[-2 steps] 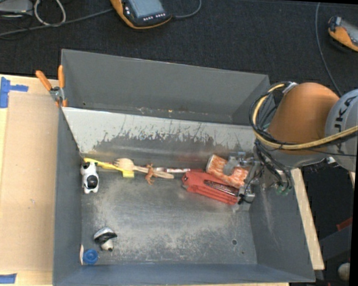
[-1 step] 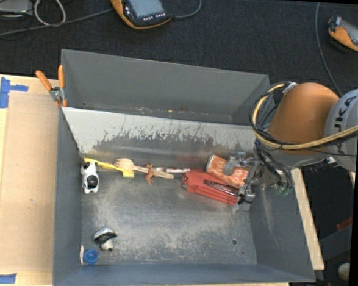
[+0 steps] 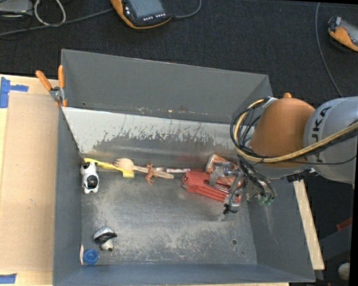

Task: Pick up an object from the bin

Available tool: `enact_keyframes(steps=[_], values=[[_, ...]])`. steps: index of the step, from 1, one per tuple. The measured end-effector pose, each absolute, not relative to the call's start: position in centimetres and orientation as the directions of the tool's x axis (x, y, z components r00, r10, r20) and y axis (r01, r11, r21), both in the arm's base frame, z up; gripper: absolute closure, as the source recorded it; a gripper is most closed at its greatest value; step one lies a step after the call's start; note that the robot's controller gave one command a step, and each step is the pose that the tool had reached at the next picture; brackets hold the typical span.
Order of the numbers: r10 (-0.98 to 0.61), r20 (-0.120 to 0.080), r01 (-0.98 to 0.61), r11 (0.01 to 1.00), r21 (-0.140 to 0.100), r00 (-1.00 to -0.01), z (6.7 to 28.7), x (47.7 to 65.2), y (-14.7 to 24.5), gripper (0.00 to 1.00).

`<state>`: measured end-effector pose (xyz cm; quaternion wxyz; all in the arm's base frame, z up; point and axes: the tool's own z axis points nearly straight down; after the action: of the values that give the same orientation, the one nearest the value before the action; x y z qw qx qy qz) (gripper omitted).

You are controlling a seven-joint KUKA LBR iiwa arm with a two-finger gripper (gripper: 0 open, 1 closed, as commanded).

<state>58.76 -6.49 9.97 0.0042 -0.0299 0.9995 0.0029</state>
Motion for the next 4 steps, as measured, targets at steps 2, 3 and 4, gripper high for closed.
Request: enact_keyframes(steps=[2, 3, 4], values=[[-0.133, -0.010, -0.133, 0.991, 0.004, -0.991, 9.1, 60.9, -5.9, 0.00], [-0.262, -0.007, -0.262, 0.965, 0.006, -0.965, 9.2, 61.2, -6.9, 0.00], [-0.140, -0.019, -0.140, 0.990, 0.003, -0.990, 7.2, 60.7, -4.7, 0.00]])
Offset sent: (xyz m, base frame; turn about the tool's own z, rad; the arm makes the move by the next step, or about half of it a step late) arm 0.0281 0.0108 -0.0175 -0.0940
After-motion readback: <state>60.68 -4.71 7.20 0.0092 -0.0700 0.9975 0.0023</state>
